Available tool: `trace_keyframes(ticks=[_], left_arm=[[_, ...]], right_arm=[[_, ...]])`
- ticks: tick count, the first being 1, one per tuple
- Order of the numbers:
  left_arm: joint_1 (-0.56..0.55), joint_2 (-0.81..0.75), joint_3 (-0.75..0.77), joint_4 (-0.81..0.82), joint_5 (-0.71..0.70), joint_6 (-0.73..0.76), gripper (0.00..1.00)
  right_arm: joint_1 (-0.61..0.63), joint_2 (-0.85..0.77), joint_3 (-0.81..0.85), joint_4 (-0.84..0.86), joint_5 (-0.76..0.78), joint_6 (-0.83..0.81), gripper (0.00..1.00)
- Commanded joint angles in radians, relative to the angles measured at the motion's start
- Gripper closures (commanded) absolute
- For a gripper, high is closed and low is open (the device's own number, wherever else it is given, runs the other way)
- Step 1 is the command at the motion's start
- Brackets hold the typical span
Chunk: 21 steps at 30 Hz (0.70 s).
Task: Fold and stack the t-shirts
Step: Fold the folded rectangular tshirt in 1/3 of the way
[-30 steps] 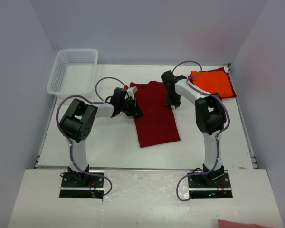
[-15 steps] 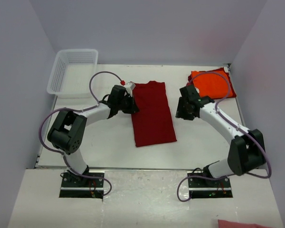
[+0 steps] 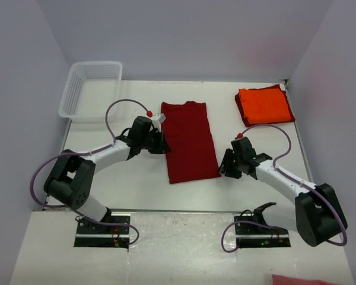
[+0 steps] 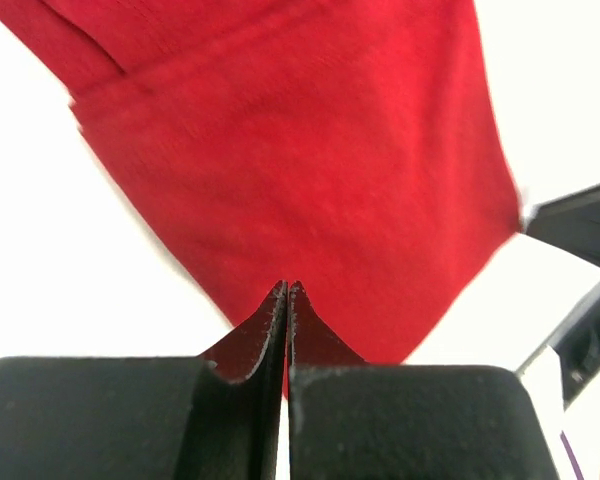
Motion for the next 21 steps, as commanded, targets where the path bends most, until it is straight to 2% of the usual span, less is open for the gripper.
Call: trace_keyframes(ticks=[1, 10, 14, 21], left_arm=[[-0.009, -0.095, -0.039, 0.015, 0.059, -0.024, 1.00], [-0.017, -0.216, -0.087, -0.035, 0.045, -0.025, 1.00], [-0.020, -0.236, -0.104, -0.048, 0.042, -0.030, 1.00], [-0.020, -0.276, -0.131, -0.069, 0.025, -0.024, 1.00]], right_arm=[[0.001, -0.001, -0.042, 0.121, -0.041, 0.049, 0.57], [0.000, 0.045, -0.065, 0.152, -0.046, 0.087, 0.57], [0.001, 0.055, -0.071, 0.157, -0.058, 0.101, 0.60], [0.004, -0.040, -0.123, 0.146, -0.063, 0.155, 0.62]])
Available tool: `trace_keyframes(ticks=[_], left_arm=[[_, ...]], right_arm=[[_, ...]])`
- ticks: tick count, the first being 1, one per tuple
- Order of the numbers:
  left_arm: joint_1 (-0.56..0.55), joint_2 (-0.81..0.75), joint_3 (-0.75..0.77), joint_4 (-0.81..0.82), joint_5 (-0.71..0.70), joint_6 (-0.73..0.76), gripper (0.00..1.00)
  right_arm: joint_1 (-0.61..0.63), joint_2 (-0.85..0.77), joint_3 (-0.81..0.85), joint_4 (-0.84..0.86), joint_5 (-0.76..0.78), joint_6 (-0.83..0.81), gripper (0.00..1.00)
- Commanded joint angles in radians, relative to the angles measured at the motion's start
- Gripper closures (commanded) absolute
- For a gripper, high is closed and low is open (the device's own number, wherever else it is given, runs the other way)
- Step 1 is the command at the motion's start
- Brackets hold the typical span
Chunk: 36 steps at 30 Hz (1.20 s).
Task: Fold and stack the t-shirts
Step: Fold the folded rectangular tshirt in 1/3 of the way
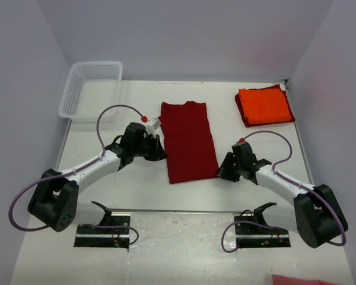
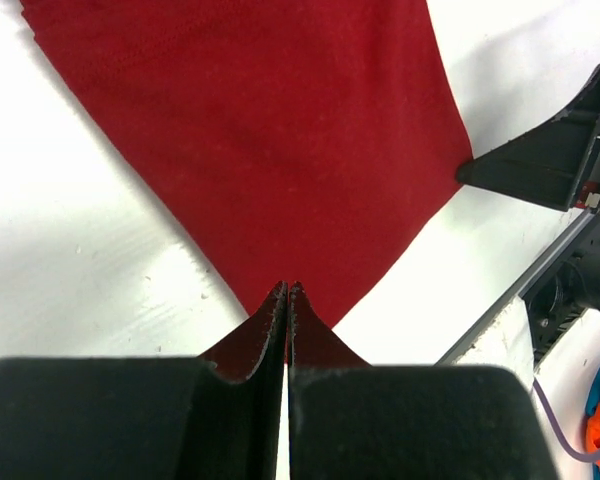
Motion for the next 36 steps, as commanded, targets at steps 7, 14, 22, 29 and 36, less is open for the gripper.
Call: trace_keyframes(ticks=[7, 14, 22, 29, 36], left_arm=[[-0.009, -0.046, -0.024, -0.023, -0.008, -0.023, 1.00], [-0.013, -0.107, -0.053, -0.059, -0.023, -0.023, 0.97], [-0.047, -0.170, -0.127, -0.115, -0.075, -0.092, 0.67], [-0.099, -0.191, -0.231, -0.064, -0.097, -0.165, 0.53], [-0.099, -0.176, -0.311, 0.054, -0.051, -0.224, 0.32]], right_arm=[[0.004, -0.046, -0.026, 0.006, -0.015, 0.037, 0.78], [0.006, 0.017, -0.016, 0.032, -0.024, 0.037, 0.80], [0.026, 0.000, -0.026, 0.046, -0.036, 0.018, 1.00], [0.075, -0.008, -0.022, 0.053, -0.033, 0.014, 1.00], [0.102, 0.002, -0.016, 0.047, -0.010, 0.014, 1.00]])
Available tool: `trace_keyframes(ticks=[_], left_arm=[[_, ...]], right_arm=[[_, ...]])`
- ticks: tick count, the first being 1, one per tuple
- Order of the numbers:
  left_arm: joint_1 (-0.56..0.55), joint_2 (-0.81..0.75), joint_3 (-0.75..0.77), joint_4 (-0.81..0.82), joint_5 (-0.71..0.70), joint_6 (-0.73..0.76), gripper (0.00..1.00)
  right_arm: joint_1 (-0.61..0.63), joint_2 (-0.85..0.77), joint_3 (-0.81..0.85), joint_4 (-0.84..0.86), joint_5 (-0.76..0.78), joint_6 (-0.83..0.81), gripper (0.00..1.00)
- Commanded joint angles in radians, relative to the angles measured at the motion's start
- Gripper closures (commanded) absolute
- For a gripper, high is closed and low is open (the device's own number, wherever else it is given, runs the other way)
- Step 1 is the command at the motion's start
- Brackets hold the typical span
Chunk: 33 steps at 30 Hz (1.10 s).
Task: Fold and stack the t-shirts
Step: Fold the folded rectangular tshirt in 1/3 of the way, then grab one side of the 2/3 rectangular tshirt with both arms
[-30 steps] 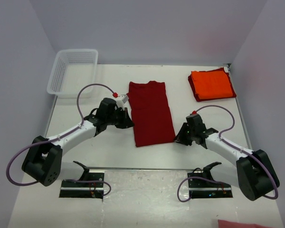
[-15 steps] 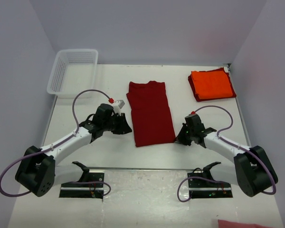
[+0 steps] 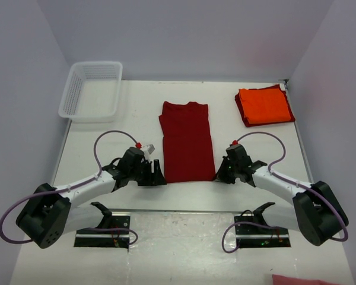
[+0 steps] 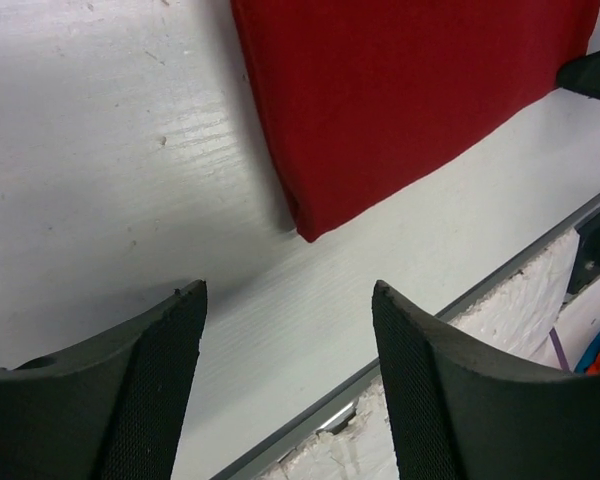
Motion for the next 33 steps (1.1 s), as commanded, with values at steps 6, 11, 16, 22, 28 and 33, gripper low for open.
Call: trace_keyframes(ticks=[6, 11, 16, 22, 28, 33], left_arm=[[-0.003, 0.058, -0.040, 0.227, 0.056, -0.086, 0.33], [-0.004, 0.141, -0.053, 0.297, 0.087, -0.119, 0.41], [-0.004, 0.151, -0.060, 0.296, 0.070, -0.117, 0.46], [-0.004, 0.164, -0.071, 0.299, 0.063, -0.117, 0.53], [-0.004, 0.210, -0.082, 0.360, 0.072, -0.128, 0.55], [-0.004, 0.239, -0.085, 0.379, 0.072, -0.122, 0.63]], right_arm=[[0.032, -0.024, 0.005, 0.013, 0.017, 0.002, 1.00], [0.041, -0.057, 0.016, -0.027, 0.034, 0.005, 1.00], [0.041, -0.090, 0.022, -0.050, 0.037, 0.006, 1.00], [0.041, -0.101, 0.022, -0.051, 0.032, 0.014, 1.00], [0.055, -0.084, 0.020, -0.044, 0.026, 0.020, 1.00], [0.063, -0.078, 0.013, -0.041, 0.029, 0.026, 1.00]])
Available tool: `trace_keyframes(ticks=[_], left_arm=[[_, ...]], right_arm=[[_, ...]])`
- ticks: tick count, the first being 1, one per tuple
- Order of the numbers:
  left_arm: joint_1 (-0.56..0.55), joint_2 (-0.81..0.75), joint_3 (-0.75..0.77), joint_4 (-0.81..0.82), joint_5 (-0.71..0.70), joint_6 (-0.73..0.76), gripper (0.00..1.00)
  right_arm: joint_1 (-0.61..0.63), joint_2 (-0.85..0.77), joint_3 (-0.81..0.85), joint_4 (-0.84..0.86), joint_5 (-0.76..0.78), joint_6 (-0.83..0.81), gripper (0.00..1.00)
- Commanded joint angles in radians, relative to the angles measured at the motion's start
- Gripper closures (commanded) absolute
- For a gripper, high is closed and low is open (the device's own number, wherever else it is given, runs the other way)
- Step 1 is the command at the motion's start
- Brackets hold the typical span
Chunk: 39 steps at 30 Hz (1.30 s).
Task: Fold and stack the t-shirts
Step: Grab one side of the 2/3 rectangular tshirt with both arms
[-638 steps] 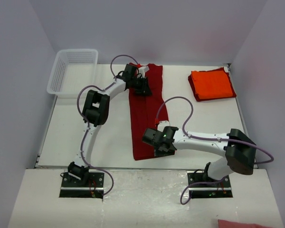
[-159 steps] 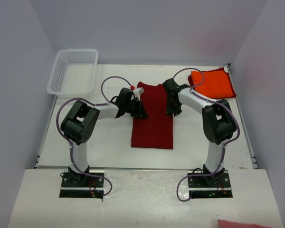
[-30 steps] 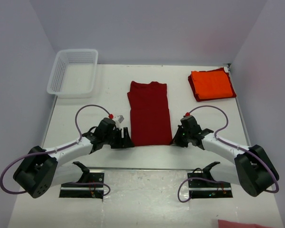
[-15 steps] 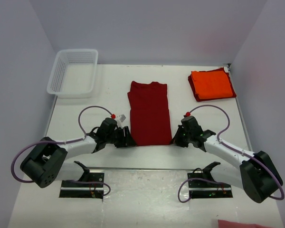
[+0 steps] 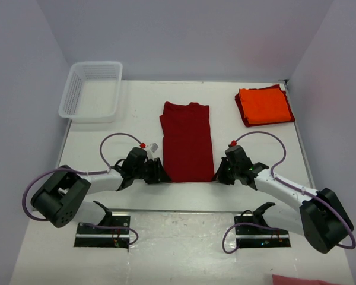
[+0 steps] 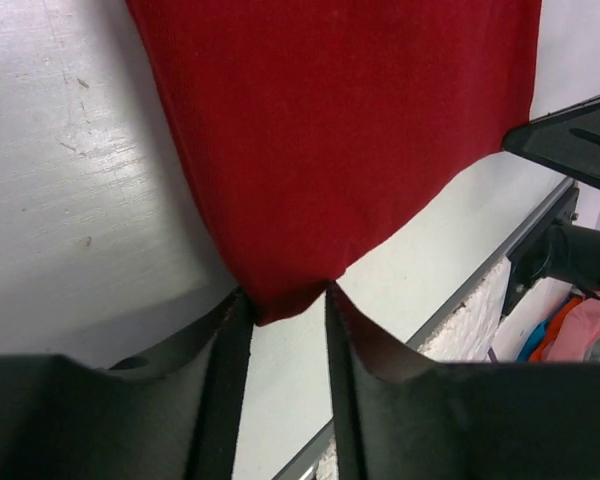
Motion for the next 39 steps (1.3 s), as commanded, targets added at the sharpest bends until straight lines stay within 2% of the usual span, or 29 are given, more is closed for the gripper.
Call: trace_keyframes(ticks=[1, 3, 5, 6, 18, 26, 27, 29, 30, 33, 37, 39], left_arm=[[-0.002, 0.034, -0.031, -0.002, -0.023, 0.012, 0.66], [-0.002, 0.040, -0.035, 0.001, -0.020, 0.014, 0.76], [-0.004, 0.043, -0.043, 0.004, -0.017, 0.012, 0.96], [-0.004, 0.042, -0.043, -0.001, -0.020, 0.014, 1.00], [-0.004, -0.113, -0.012, -0.232, -0.031, 0.101, 1.00], [-0.004, -0.075, -0.026, -0.213, -0.014, 0.101, 1.00], [-0.002, -0.069, -0.029, -0.206, -0.017, 0.100, 0.85], [-0.004, -0.058, -0.032, -0.196, -0.009, 0.092, 0.74], [-0.004, -0.058, -0.041, -0.180, -0.008, 0.088, 0.62], [-0.002, -0.058, -0.045, -0.177, -0.014, 0.081, 0.48], [-0.004, -0.058, -0.048, -0.183, -0.018, 0.080, 0.48], [-0.004, -0.058, -0.054, -0.185, -0.020, 0.080, 0.53]], right_arm=[[0.010, -0.001, 0.010, -0.002, 0.012, 0.018, 1.00], [0.010, -0.001, 0.008, 0.001, 0.014, 0.021, 1.00], [0.012, 0.002, 0.010, -0.002, 0.015, 0.023, 1.00], [0.012, 0.004, 0.011, -0.004, 0.018, 0.023, 1.00], [0.033, 0.028, 0.042, -0.059, 0.090, 0.007, 1.00], [0.041, 0.051, 0.048, -0.047, 0.086, 0.004, 1.00], [0.041, 0.050, 0.049, -0.048, 0.084, 0.003, 1.00], [0.042, 0.048, 0.048, -0.047, 0.084, 0.001, 1.00], [0.041, 0.047, 0.045, -0.045, 0.084, 0.001, 1.00], [0.041, 0.051, 0.042, -0.044, 0.084, 0.001, 1.00], [0.041, 0.058, 0.040, -0.038, 0.083, 0.000, 1.00], [0.041, 0.058, 0.042, -0.038, 0.083, 0.001, 1.00]])
